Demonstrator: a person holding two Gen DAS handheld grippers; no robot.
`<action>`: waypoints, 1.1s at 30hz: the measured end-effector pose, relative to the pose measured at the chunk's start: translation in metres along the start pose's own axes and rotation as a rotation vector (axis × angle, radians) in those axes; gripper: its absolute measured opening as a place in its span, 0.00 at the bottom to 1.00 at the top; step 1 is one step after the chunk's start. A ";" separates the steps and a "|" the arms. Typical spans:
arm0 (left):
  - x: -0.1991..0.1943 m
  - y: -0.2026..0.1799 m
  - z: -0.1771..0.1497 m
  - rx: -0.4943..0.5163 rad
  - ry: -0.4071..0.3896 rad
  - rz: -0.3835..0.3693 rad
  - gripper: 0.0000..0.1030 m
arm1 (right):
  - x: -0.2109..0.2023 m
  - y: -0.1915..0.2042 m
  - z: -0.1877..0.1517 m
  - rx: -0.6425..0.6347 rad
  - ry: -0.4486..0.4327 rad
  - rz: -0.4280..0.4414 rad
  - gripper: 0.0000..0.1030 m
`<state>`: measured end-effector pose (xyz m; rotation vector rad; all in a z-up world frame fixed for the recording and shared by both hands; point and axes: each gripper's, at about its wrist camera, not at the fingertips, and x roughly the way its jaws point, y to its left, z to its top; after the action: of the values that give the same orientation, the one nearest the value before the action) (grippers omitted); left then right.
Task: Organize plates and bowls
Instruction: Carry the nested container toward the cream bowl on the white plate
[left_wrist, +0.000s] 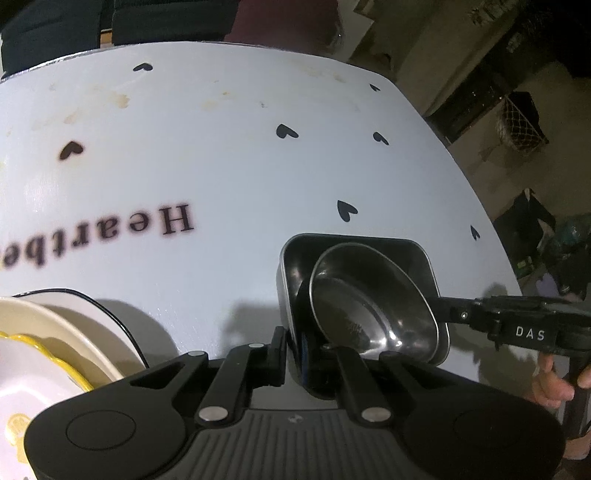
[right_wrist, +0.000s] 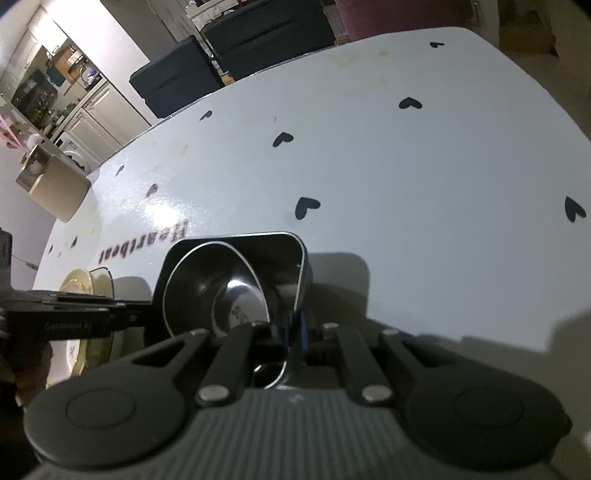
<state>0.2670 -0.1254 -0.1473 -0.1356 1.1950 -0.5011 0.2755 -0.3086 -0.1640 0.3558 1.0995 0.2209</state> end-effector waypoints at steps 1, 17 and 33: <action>0.000 0.000 0.000 -0.002 -0.003 -0.001 0.08 | 0.000 0.000 0.000 0.002 0.005 0.002 0.08; -0.037 0.011 0.002 -0.085 -0.117 -0.079 0.05 | -0.019 0.008 0.003 0.034 -0.052 0.012 0.08; -0.130 0.041 -0.016 -0.138 -0.316 -0.107 0.05 | -0.063 0.054 0.007 0.042 -0.225 0.159 0.07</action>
<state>0.2293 -0.0291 -0.0573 -0.3845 0.9146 -0.4708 0.2542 -0.2821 -0.0885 0.4947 0.8560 0.2918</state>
